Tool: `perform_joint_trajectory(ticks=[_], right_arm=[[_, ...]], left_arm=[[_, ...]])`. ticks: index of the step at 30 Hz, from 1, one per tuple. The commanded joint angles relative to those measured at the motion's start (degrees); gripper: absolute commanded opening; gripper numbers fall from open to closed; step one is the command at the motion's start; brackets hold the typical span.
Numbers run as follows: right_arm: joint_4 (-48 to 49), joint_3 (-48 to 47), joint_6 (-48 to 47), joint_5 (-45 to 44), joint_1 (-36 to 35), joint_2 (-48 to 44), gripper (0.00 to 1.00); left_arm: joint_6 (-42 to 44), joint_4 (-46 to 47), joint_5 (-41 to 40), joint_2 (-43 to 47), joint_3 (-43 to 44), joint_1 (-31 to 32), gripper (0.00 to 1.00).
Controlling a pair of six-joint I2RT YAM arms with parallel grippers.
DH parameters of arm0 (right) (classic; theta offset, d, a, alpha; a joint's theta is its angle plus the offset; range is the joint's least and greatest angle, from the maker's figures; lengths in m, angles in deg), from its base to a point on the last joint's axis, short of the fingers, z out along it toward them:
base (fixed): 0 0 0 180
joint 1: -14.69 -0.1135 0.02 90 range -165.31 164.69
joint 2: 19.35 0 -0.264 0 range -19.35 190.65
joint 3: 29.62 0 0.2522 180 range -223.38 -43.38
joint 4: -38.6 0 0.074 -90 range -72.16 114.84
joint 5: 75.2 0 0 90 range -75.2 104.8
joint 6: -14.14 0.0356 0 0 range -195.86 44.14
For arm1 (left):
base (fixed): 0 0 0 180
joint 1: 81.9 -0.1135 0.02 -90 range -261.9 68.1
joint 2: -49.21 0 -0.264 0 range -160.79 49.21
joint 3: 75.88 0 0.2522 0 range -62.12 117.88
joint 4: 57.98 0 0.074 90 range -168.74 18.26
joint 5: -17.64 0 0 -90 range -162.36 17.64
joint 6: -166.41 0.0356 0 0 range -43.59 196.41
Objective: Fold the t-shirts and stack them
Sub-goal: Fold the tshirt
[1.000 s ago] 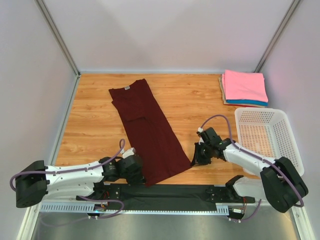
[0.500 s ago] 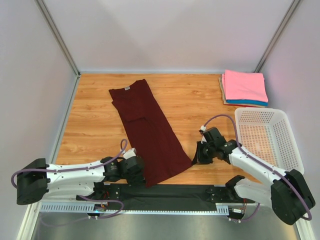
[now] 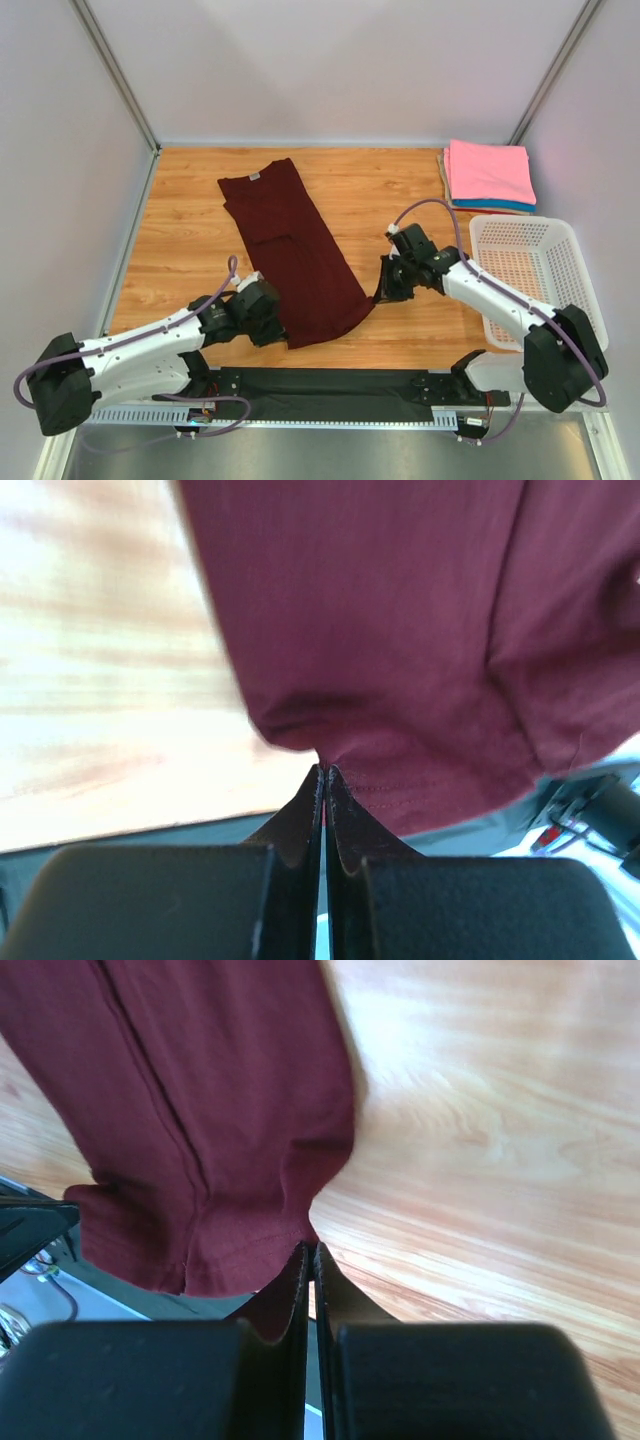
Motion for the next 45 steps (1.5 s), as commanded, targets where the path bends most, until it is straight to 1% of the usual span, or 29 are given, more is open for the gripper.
perform_joint_trajectory(ticks=[1,3,5,6,7,8,9,10,11,12,14,15,16,17,18,24,31,36,41,45], right_arm=[[-0.79,-6.91,-1.57,-1.11,-0.27,2.5,0.0],[-1.15,-10.07,-1.83,-1.2,-0.09,6.01,0.0],[-1.59,-15.34,-2.62,-1.38,-0.18,9.0,0.0],[-2.2,-19.01,-3.06,-2.77,-0.18,12.49,0.0],[-2.99,-21.57,-3.5,-3.83,-0.09,14.44,0.0],[-3.95,-23.95,-4.37,-4.8,-0.09,16.37,0.0],[-5.01,-26.32,-4.9,-5.42,-0.18,20.65,0.0],[-6.41,-29.04,-5.43,-5.6,-0.18,22.52,0.0],[-6.86,-33.07,-5.7,-5.6,-0.18,24.37,0.0],[-7.12,-35.29,-6.13,-5.51,-0.18,27.35,0.0],[-7.48,-40.55,-6.4,-5.25,-0.09,30.61,0.0],[-7.74,-42.32,-6.66,-5.07,-0.18,31.93,0.0],[-9.05,-44.34,-6.84,-5.77,-0.09,35.34,0.0],[-9.93,-46.71,-7.28,-5.77,-0.09,36.77,0.0],[-10.46,-50.57,-7.72,-5.69,-0.09,38.52,0.0],[-13.1,-63.58,-10.44,-4.72,0.87,47.85,0.0],[-14.51,-73.35,-11.41,-2.61,2.37,54.79,0.0],[-14.25,-77.67,-13.08,-2.96,3.16,58.66,0.0],[-11.96,-80.04,-13.43,-2.44,3.86,60.42,0.0],[-6.62,-79.09,-13.61,-0.51,4.13,61.13,0.0]], left_arm=[[7.03,-0.4,4.13,-2.49,3.47,-5.06,0.0],[9.32,-1.8,4.32,-2.23,4.96,-8.57,0.0],[11.25,-2.77,5.19,-1.88,6.19,-11.48,0.0],[13.61,-2.78,6.59,-1.88,6.81,-15.06,0.0],[14.68,-2.78,6.61,-2.05,6.81,-17.01,0.0],[15.65,-2.17,8.61,-2.4,7.25,-21.12,0.0],[17.83,-1.46,9.85,-3.28,7.34,-23.08,0.0],[18.81,-0.85,10.99,-3.89,7.51,-25.01,0.0],[19.95,-0.23,13.09,-4.94,8.73,-28.42,0.0],[22.14,-0.23,13.72,-7.39,9.7,-29.76,0.0],[24.26,-0.66,14.69,-10.47,13.12,-33.27,0.0],[25.14,-0.58,15.3,-13.62,14.18,-34.51,0.0],[26.8,-0.58,15.92,-15.22,15.24,-35.74,0.0],[27.25,0.03,17.75,-16.8,17.08,-38.1,0.0],[27.69,0.39,18.73,-19.26,18.05,-39.17,0.0],[29.63,0.04,20.05,-24.89,23.85,-44.53,0.0],[31.03,-0.23,20.06,-29.38,28.25,-49.11,0.0],[32.7,-1.28,20.49,-34.74,31.68,-51.3,0.0],[33.85,-2.42,17.25,-38.52,34.23,-52.71,0.0],[34.55,-3.22,15.48,-40.9,36.78,-52.89,0.0]])
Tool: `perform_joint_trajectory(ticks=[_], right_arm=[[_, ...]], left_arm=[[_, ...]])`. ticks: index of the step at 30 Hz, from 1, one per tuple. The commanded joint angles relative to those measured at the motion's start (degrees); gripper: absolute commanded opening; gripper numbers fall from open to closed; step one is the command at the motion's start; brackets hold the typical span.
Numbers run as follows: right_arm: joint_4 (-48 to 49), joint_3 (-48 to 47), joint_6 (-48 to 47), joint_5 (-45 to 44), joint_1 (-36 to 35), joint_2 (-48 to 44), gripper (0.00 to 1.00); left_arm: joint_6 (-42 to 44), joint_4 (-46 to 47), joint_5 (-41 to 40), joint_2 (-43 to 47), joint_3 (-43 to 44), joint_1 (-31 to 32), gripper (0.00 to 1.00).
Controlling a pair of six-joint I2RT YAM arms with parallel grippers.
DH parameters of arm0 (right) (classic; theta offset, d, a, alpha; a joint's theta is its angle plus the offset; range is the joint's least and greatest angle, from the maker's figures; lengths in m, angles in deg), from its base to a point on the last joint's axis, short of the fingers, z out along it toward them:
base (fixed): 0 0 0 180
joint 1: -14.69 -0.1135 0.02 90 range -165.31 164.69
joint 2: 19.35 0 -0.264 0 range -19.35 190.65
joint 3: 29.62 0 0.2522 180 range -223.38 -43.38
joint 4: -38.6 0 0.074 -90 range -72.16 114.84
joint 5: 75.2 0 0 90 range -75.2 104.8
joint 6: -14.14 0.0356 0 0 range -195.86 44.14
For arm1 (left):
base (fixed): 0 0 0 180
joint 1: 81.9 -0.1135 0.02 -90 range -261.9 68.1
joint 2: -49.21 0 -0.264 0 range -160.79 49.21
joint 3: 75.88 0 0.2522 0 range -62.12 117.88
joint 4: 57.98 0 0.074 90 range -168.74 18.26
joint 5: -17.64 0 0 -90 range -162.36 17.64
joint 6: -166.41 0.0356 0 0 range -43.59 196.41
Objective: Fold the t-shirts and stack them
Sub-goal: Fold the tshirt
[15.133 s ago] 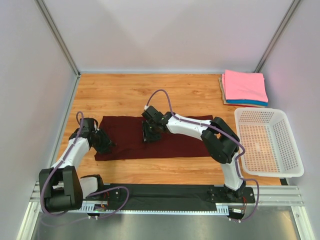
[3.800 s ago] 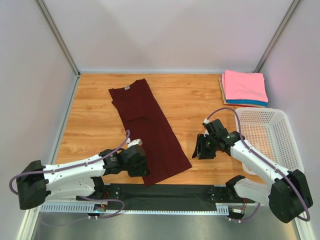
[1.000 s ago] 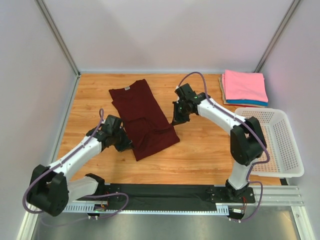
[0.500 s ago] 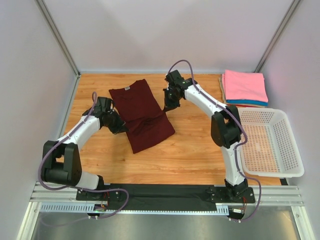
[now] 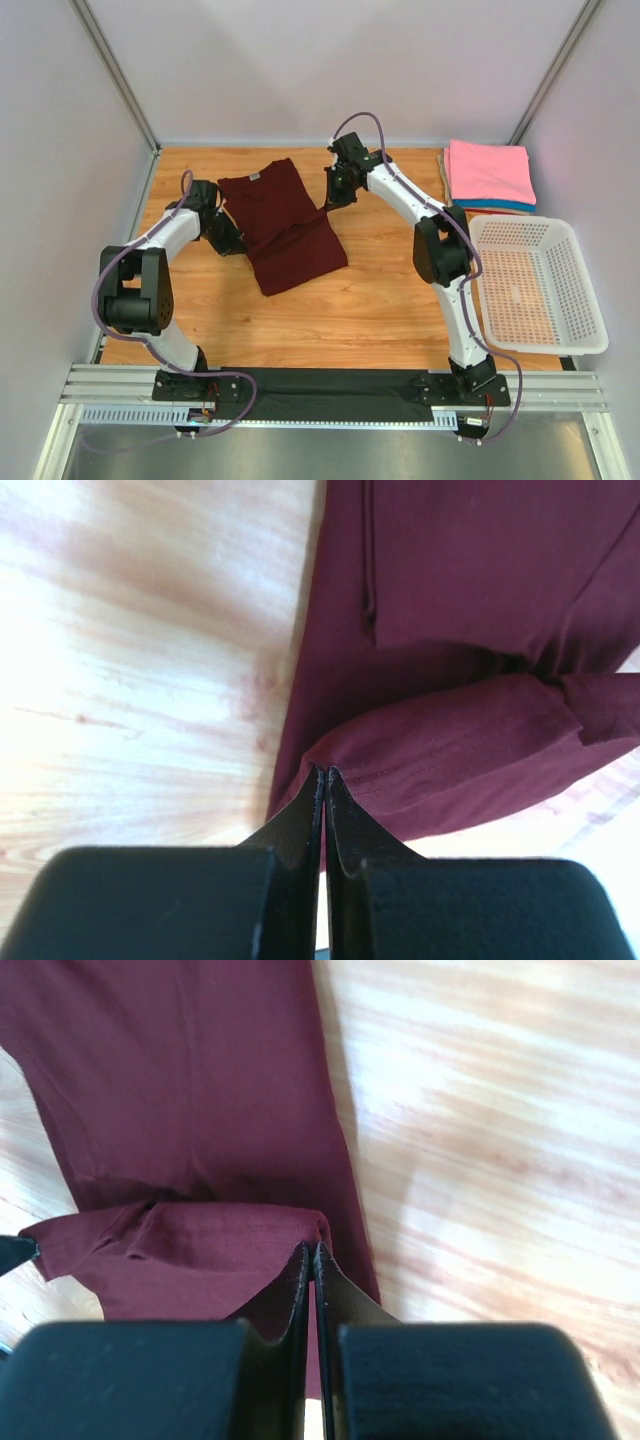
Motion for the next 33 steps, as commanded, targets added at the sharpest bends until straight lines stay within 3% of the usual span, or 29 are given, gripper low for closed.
perform_joint_trajectory(ticks=[1,13,16,18,22,27,33], right_arm=[[6.77,-1.23,-1.59,1.92,0.5,0.82,0.0],[13.11,-4.12,-2.38,1.49,0.76,5.04,0.01],[13.99,-4.91,-2.38,1.75,0.94,6.27,0.05],[13.55,-6.32,-1.86,1.84,1.11,6.97,0.08],[13.64,-7.2,-0.71,2.71,1.73,6.89,0.2],[13.55,-2.74,-0.45,3.5,1.99,2.33,0.29],[12.94,5.27,-1.41,3.86,1.99,-4.26,0.28]], left_arm=[[1.99,-1.05,-2.11,-1.49,4.01,-0.61,0.0],[2.16,-2.28,-4.05,-9.93,9.55,-2.1,0.0],[2.69,-3.42,-3.78,-12.21,11.93,-2.72,0.01],[3.65,-3.25,-3.26,-12.83,13.5,-2.81,0.14],[6.64,-2.63,-4.04,-9.85,14.57,-2.89,0.29],[8.93,-4.03,-6.15,-2.12,10.19,-2.72,0.38],[9.28,6.66,2.52,2.9,-0.27,-2.37,0.33]])
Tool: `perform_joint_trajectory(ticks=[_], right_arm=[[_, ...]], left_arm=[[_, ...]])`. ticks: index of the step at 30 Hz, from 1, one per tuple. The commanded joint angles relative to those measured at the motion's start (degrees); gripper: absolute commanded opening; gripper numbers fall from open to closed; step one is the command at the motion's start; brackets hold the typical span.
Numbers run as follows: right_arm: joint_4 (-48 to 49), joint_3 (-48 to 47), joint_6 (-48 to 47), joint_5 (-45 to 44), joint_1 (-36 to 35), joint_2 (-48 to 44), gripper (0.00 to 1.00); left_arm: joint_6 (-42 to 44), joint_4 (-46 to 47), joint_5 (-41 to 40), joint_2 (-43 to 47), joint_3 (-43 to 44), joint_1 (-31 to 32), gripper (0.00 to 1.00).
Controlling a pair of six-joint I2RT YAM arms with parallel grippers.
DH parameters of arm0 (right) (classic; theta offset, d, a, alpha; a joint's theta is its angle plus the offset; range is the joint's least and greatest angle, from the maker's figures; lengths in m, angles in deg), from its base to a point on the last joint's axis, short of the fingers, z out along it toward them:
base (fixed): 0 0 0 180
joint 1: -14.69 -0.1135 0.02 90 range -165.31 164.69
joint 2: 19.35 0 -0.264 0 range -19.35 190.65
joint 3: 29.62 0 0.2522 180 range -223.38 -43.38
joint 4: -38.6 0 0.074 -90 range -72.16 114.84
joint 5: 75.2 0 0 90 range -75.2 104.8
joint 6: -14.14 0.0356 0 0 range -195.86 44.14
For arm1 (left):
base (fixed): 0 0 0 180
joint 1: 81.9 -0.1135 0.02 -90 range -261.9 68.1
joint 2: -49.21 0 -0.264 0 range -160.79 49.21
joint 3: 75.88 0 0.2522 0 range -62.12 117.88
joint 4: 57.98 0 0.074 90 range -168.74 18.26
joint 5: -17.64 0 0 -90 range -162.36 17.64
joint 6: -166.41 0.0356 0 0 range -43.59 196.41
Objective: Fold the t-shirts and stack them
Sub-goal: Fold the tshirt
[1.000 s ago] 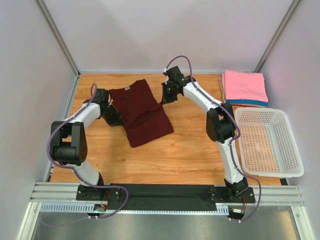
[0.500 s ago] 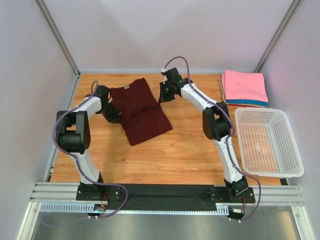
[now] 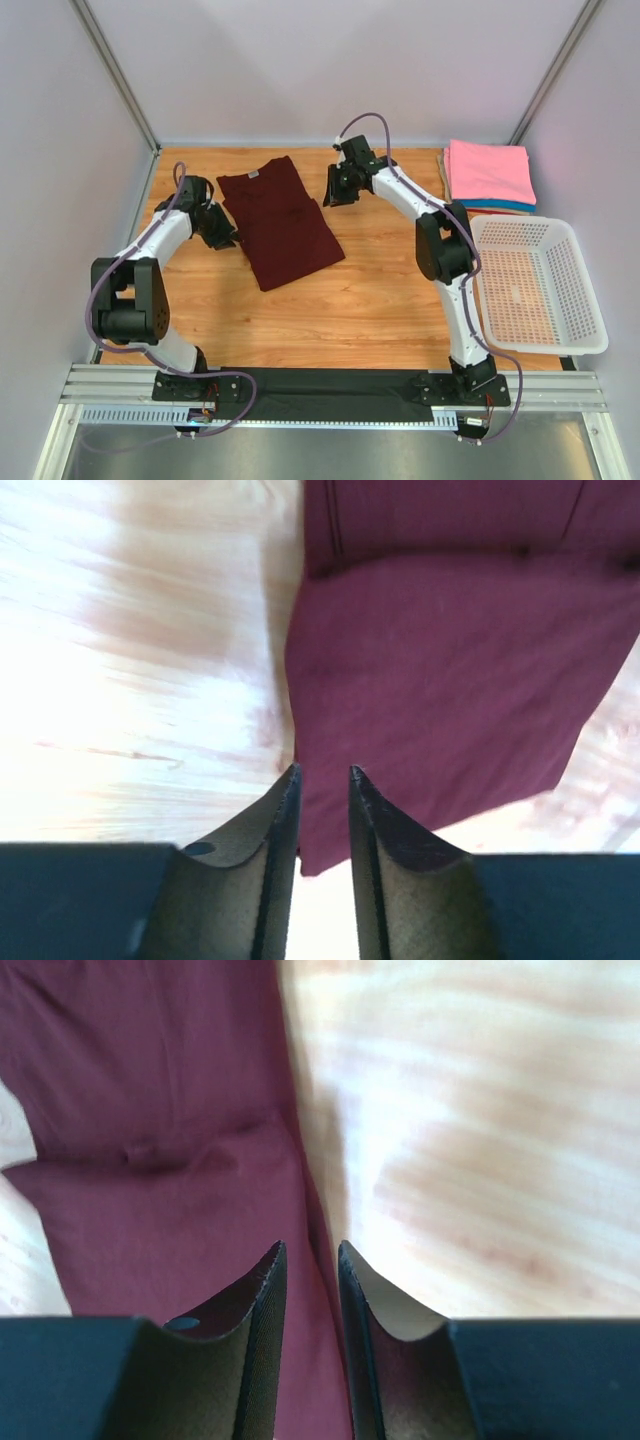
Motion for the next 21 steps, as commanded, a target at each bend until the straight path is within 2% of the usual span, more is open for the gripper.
perform_joint_trajectory(ticks=[1,5,13,15,19,21], right_arm=[[0.91,4.24,-0.95,1.17,-0.17,-7.2,0.28],[-0.23,9.53,-1.04,2.92,-0.17,-10.19,0.29],[-0.58,21.13,-5.26,5.3,-0.26,-15.28,0.35],[0.56,24.73,-5.44,7.05,-0.35,-15.99,0.38],[3.01,29.92,-4.91,7.85,-1.83,-18.18,0.4],[3.64,32.29,-4.47,8.11,-2.36,-18.72,0.4]], left_arm=[[1.63,6.77,6.39,0.39,-3.58,0.19,0.32],[1.54,7.74,7.72,-4.79,-1.48,0.28,0.28],[5.5,-0.34,2.53,-17.97,13.54,0.02,0.27],[5.5,-0.61,3.06,-17.55,14.78,-0.07,0.29],[4.62,-1.13,2.8,-11.23,13.56,0.02,0.33],[4.27,-4.46,1.22,-8.95,12.5,0.02,0.35]])
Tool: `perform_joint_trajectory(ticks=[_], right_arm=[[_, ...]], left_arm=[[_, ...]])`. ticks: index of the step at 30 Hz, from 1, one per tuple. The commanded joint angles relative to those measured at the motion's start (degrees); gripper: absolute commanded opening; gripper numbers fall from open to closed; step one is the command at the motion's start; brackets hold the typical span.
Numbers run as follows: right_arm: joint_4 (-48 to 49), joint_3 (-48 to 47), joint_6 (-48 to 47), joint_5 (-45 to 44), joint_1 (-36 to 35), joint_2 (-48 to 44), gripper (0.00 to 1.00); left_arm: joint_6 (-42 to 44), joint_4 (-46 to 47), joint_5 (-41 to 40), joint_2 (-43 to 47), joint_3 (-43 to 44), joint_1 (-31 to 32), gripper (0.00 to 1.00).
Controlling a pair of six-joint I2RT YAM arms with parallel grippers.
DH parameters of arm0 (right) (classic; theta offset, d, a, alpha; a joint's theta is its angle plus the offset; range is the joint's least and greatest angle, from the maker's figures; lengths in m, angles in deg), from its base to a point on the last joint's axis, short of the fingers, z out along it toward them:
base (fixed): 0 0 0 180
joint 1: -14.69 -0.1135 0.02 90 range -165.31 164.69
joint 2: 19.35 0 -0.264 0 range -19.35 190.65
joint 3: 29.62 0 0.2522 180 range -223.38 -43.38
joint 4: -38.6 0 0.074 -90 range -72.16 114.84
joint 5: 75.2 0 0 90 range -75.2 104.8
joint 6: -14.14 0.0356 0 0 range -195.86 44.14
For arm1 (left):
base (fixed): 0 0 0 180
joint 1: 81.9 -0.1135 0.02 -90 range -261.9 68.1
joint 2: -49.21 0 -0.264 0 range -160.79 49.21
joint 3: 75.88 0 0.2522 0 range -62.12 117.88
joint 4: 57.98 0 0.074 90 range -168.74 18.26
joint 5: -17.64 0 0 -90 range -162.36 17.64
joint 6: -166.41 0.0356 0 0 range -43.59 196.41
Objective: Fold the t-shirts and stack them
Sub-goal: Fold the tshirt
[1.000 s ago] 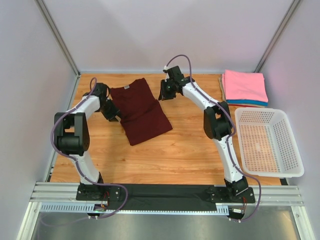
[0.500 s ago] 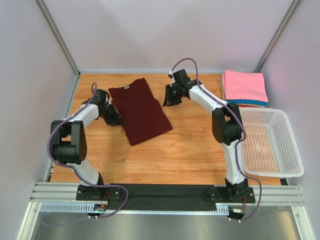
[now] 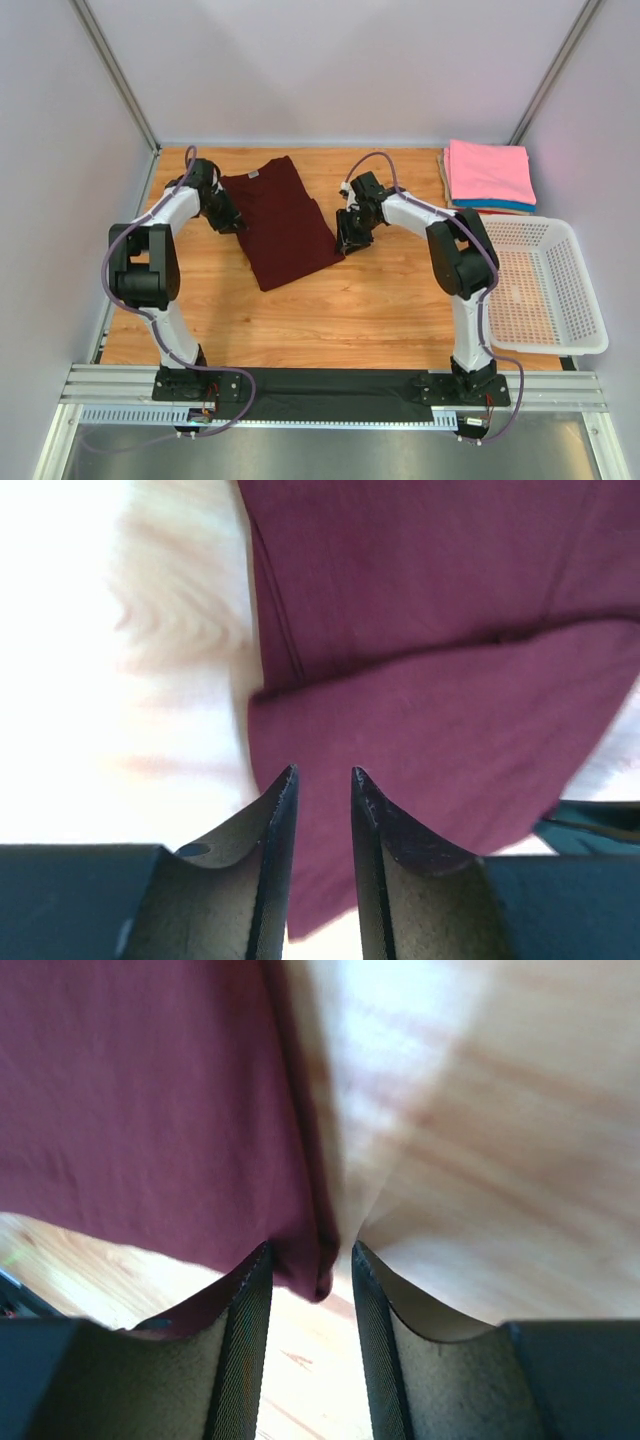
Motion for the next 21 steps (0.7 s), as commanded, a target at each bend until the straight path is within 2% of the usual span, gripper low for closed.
perform_joint_trajectory(ticks=[1,3,5,6,8,10,14,15,17,21], right_arm=[[3.07,2.88,-0.1,1.71,-1.91,-4.77,0.39],[3.33,6.02,0.52,-0.04,-2.35,-6.18,0.34],[5.17,8.85,1.92,-1.19,-2.88,-7.67,0.2],[5.79,10.78,2.53,-2.15,-3.05,-9.24,0.08],[7.28,16.14,4.29,-4.86,-3.67,-11.01,0.0],[9.47,22.18,5.79,-6.46,-4.28,-13.82,0.0],[13.78,32.73,10.35,-7.78,-5.34,-19.7,0.0],[14.66,35.38,14.02,-8.22,-5.6,-21.02,0.0],[17.82,42.56,17.73,-7.97,-6.65,-24.71,0.03],[21.96,51.81,24.94,-7.34,-8.32,-32.0,0.16]], left_arm=[[0.57,-4.78,-1.96,8.71,-0.92,-0.03,0.35],[0.66,-4.96,-1.96,13.36,-5.92,0.76,0.36],[1.53,-5.92,-2.74,16.28,-11.26,2.6,0.43],[1.45,-6.62,-6.05,19.6,-12.95,3.65,0.45],[1.63,-6.72,-8.36,23.13,-18.12,7.59,0.47],[0.31,-6.37,-8.73,27.71,-21.56,9.63,0.47],[-2.5,-1.9,-4.08,33.78,-31.13,11.39,0.47],[-3.11,-1.19,-2.76,35.7,-32.55,11.83,0.48],[-5.22,1.52,-0.04,37.38,-36.67,13.32,0.48],[-8.12,4.96,1.03,41.51,-42.31,16.14,0.48]])
